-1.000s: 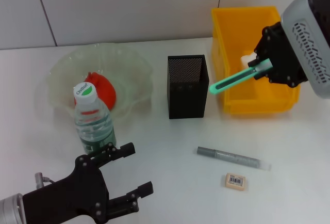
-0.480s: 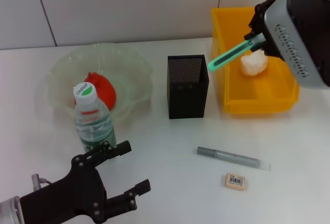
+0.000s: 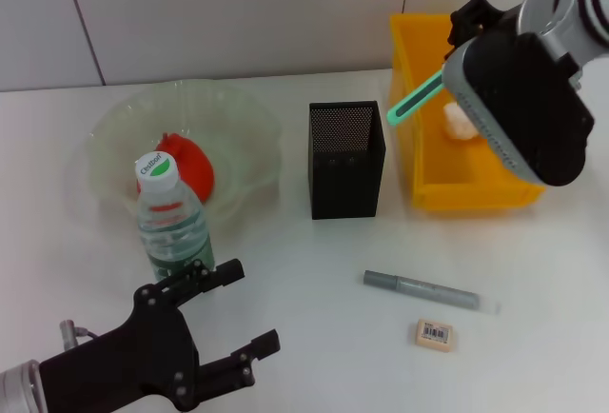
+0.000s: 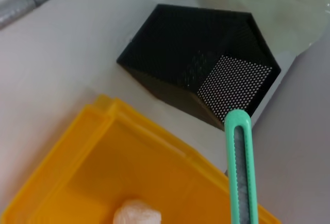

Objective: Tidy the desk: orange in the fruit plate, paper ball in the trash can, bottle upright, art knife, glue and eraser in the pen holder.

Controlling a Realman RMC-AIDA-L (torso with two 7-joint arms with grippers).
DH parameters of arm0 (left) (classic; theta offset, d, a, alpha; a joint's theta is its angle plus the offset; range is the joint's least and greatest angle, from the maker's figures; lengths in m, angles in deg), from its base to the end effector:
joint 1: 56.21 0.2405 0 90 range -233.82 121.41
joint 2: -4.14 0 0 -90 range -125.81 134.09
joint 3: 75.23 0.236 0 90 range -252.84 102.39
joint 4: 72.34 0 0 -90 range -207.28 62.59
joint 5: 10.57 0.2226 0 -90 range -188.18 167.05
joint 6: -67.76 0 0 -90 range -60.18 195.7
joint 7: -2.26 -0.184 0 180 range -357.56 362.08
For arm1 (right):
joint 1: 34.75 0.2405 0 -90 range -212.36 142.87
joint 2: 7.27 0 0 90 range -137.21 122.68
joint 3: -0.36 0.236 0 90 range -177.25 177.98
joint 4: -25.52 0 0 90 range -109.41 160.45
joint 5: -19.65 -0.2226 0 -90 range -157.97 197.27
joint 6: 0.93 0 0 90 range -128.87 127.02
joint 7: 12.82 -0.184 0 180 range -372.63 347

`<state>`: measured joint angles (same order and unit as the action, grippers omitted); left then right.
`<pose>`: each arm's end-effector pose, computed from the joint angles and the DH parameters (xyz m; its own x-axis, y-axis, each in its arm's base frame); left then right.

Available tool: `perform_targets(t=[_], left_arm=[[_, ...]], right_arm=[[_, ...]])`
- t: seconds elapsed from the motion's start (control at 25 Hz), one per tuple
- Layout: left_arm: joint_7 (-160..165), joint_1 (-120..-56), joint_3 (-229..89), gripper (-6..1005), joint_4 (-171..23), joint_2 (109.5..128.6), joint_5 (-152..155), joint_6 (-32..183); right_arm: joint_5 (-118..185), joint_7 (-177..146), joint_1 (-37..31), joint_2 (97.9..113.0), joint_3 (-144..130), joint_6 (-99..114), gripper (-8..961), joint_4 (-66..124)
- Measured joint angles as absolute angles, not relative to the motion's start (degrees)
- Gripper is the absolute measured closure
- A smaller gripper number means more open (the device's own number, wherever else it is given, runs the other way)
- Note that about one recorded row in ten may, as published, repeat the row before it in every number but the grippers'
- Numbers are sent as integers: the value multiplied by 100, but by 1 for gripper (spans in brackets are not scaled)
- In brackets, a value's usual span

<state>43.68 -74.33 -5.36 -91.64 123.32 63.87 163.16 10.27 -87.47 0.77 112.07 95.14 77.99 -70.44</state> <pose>-0.2323 0.2528 -0.0714 0.6659 0.0260 0.7456 0.2683 -0.9409 -0.2068 0.1109 0.4190 0.0456 0.3372 0.4724 0.8144 0.8330 -0.5527 -0.0243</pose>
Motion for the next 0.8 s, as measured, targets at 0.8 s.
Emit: perform_targets(t=[0.8], left_arm=[[4365, -7424, -536, 185, -9164, 12332, 6377, 16347]], right_arm=[[1634, -8985, 193, 11259, 8691, 6693, 789, -6202]])
